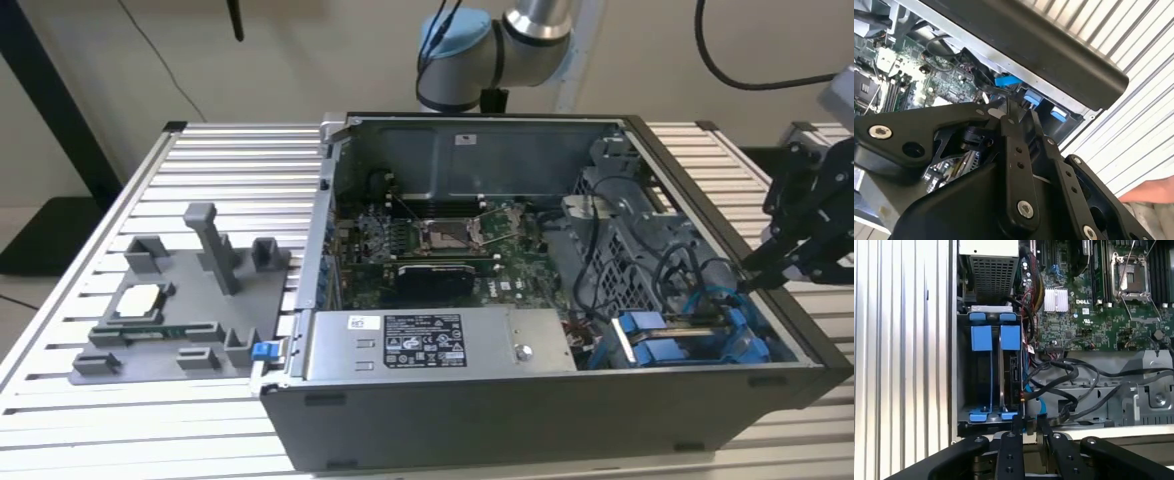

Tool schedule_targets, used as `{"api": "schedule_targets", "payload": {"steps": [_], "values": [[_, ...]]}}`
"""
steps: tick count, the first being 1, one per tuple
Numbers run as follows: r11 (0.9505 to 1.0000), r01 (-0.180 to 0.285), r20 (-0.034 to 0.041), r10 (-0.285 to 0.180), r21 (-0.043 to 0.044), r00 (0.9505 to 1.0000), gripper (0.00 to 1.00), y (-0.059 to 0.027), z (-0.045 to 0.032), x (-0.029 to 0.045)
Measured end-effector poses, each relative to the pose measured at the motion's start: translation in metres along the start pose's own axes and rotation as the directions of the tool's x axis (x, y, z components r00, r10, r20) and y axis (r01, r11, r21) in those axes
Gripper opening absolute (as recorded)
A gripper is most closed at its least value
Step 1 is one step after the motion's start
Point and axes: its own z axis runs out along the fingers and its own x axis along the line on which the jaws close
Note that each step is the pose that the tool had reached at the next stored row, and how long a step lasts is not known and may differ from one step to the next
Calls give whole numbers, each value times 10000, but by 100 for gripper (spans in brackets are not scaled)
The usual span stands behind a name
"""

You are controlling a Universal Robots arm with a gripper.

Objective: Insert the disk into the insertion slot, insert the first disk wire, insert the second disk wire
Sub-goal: 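Insert the second disk wire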

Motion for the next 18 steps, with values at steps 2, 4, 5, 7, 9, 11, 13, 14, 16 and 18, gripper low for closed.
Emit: {"api": "schedule_targets", "payload": {"steps": [2,4,5,7,9,11,13,14,16,18], "values": [[9999,-145,26,145,19,9999,100,-1,9,6],[9995,-306,51,306,39,9995,100,-4,20,11],[9993,-376,65,375,48,9993,100,-5,26,12],[9990,-450,83,449,56,9990,100,-16,34,15],[9989,-463,86,463,49,9989,100,-54,37,14],[9989,-469,82,469,7,9989,100,-93,42,16],[9988,-479,77,480,-76,9988,100,-103,58,24],[9988,-485,73,486,-118,9988,100,-104,66,26],[9986,-495,64,496,-183,9987,100,-105,78,28],[9987,-474,57,475,-207,9989,100,-107,89,29]]}}
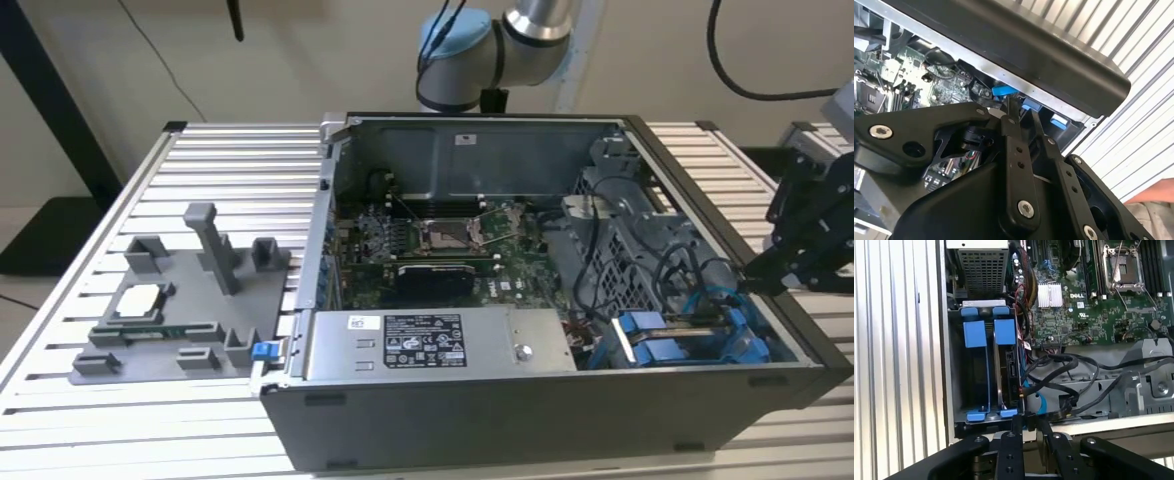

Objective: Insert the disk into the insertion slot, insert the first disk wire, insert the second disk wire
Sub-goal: 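Insert the second disk wire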

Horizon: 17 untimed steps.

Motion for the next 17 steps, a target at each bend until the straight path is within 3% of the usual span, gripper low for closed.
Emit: {"api": "schedule_targets", "payload": {"steps": [9,14,17], "values": [[9999,99,-12,-99,-26,10000,100,-6,32,4],[9999,129,68,-129,-34,9999,100,-5,38,4],[9998,210,72,-209,-43,9998,100,-5,40,5]]}}
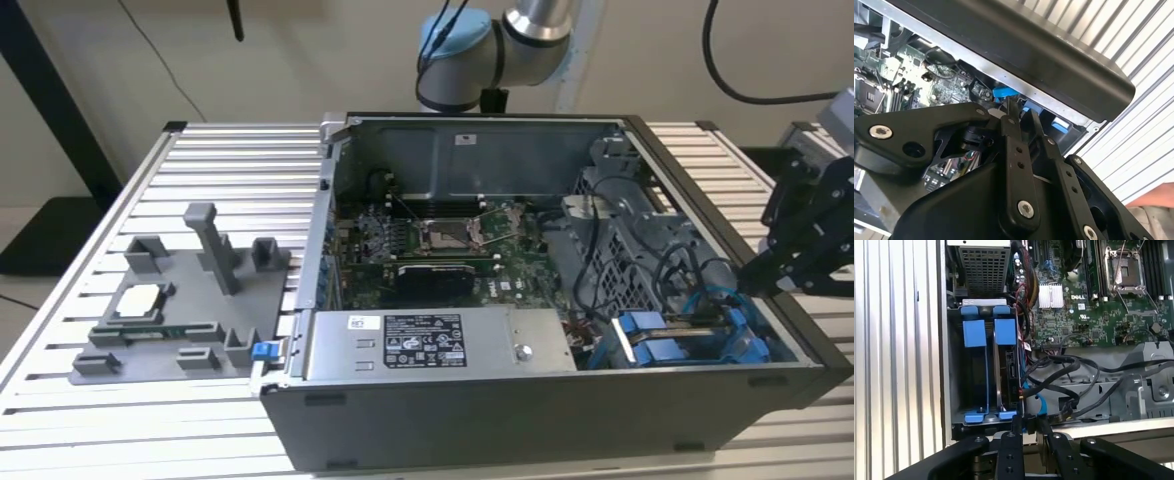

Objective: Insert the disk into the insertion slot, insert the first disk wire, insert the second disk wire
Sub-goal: 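Insert the second disk wire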

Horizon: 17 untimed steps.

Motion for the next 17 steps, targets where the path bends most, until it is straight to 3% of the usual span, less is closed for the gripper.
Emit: {"api": "schedule_targets", "payload": {"steps": [14,15,17], "values": [[9998,204,-19,-204,-30,9998,100,11,8,2],[9998,205,-19,-205,-31,9998,0,11,8,2],[9998,206,-18,-206,-31,9998,0,12,9,2]]}}
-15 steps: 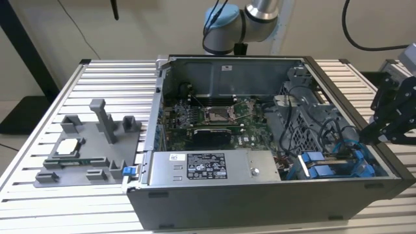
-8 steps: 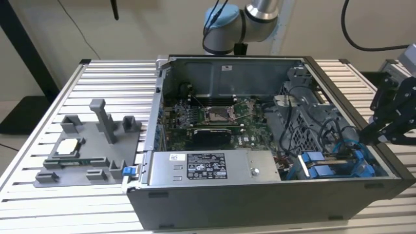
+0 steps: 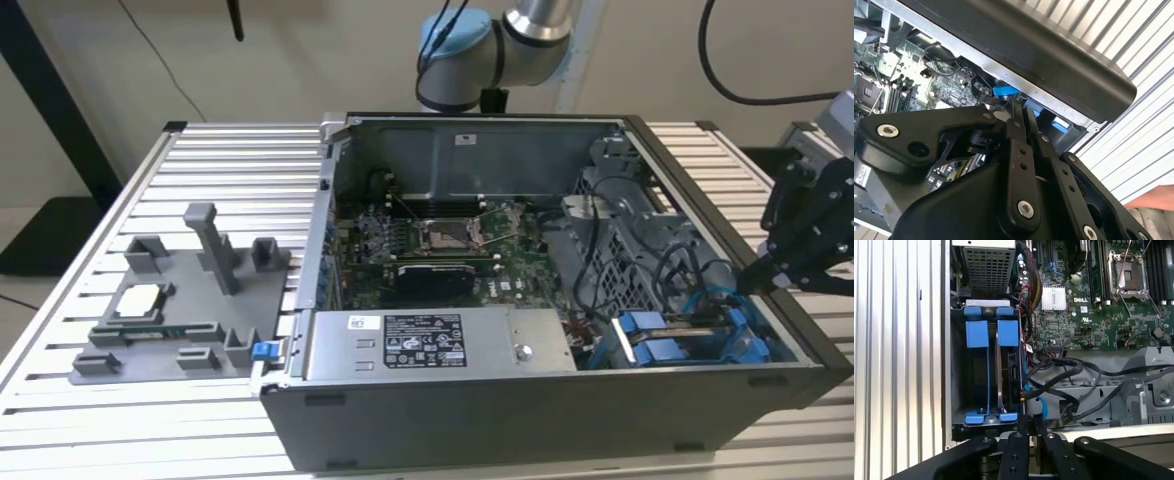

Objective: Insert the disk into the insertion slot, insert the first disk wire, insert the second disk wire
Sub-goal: 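Insert the second disk wire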

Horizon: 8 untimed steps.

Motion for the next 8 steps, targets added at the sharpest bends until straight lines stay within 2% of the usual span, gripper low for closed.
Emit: {"api": "schedule_targets", "payload": {"steps": [8], "values": [[10000,0,0,0,0,10000,0,0,0,0]]}}
